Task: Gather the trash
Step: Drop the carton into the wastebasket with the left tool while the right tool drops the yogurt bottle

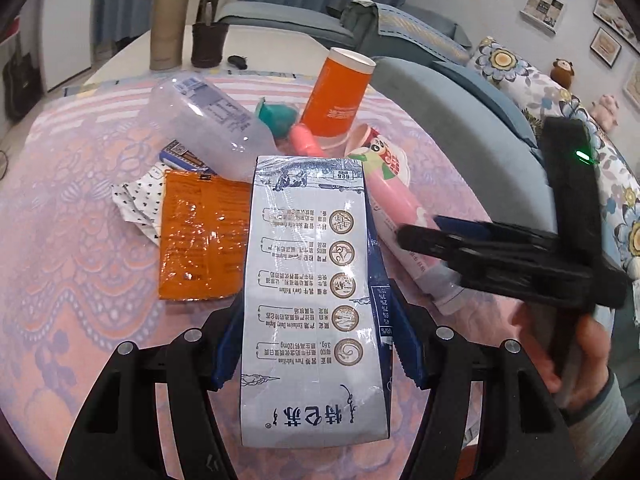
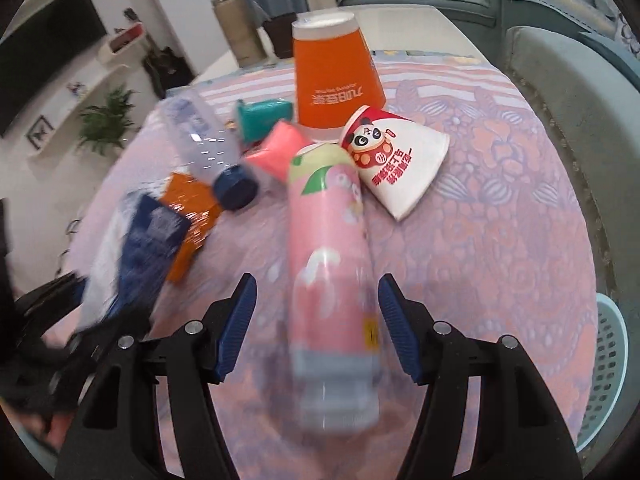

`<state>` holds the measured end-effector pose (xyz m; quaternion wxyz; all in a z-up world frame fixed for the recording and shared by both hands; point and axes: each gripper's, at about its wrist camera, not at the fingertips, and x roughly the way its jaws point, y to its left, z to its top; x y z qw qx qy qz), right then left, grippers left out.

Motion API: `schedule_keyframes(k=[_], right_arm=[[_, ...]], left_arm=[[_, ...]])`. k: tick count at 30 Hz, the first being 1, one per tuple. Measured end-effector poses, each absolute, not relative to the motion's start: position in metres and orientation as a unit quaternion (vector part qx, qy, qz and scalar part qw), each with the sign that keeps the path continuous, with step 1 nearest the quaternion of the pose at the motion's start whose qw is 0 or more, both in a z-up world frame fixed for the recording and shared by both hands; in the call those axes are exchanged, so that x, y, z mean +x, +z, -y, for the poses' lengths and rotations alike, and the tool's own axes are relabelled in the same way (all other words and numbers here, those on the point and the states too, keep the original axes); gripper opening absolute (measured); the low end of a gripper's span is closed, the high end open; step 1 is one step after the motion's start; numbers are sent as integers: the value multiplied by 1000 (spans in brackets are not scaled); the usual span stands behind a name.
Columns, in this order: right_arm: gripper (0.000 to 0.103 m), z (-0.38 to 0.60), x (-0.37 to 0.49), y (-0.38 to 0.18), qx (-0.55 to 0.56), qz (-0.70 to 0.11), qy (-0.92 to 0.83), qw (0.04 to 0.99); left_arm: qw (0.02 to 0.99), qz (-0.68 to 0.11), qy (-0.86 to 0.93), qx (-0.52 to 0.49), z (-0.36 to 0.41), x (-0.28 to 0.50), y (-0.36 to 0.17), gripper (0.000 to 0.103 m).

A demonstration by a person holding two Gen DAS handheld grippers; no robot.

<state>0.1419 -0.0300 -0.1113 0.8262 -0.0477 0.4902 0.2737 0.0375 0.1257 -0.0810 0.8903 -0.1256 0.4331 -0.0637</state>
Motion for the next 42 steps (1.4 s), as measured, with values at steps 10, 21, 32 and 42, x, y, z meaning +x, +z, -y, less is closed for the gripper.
schedule_keyframes(k=[10,21,32,42], right_arm=[[46,18,150,-114,-45,-486,277,827],[46,127,126,-24,43,-386,239,890],[46,274,112,-20,103,-352,92,926],[46,371,104,-107,136,-409,-51,901]], left_arm=[[899,-415,-71,-121,-120,42,-70,61],[927,-337,-120,-112,-76,53,-2,61],[925,-307,-213,-67,53,92,28,61],[889,-347,-294,-46,171,125,-27,61]])
